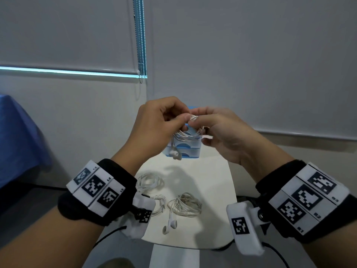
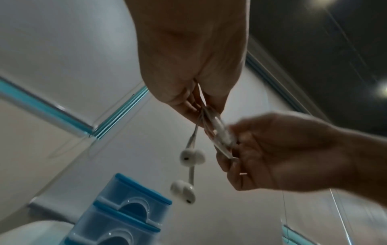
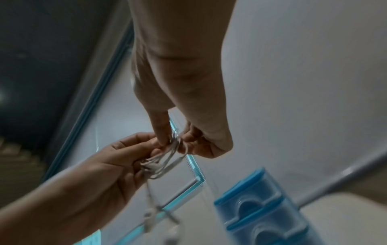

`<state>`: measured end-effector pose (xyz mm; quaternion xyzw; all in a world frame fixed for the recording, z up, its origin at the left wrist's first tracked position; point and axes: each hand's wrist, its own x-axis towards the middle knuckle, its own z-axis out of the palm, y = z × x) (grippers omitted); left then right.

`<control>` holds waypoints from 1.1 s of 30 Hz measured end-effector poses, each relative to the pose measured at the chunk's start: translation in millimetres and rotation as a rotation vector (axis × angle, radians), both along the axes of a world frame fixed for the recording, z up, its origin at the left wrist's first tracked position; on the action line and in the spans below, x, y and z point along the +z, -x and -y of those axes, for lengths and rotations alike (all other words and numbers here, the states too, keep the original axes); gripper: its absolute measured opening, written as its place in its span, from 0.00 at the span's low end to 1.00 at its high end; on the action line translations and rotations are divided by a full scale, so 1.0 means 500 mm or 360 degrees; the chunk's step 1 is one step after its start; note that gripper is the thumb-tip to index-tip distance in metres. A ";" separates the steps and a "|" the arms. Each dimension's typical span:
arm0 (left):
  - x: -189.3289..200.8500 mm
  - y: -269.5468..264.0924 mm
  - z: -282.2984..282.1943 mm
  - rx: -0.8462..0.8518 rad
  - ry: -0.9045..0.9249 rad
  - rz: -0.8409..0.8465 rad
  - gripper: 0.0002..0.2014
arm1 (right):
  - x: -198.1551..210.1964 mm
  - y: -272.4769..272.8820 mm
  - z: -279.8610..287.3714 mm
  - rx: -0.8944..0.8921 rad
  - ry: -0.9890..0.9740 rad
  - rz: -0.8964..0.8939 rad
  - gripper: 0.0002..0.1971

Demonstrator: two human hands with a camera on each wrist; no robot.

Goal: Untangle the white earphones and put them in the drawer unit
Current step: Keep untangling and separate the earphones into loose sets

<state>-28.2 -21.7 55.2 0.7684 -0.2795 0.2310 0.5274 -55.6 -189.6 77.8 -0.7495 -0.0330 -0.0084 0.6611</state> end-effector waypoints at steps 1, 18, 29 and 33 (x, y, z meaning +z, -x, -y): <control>0.002 0.000 -0.004 -0.0035 0.0057 -0.0079 0.01 | -0.002 0.000 0.005 -0.0022 0.0112 0.0073 0.12; -0.016 -0.015 0.012 -0.0043 -0.0220 -0.0520 0.09 | -0.016 0.008 0.021 -0.0256 0.1969 0.0744 0.20; -0.021 -0.042 -0.015 0.0120 -0.0431 -0.0470 0.08 | -0.017 -0.009 0.076 0.0396 0.0831 0.0305 0.29; -0.028 -0.053 -0.005 0.0151 -0.0379 -0.0482 0.07 | -0.034 -0.019 0.112 0.0383 0.0550 0.0182 0.24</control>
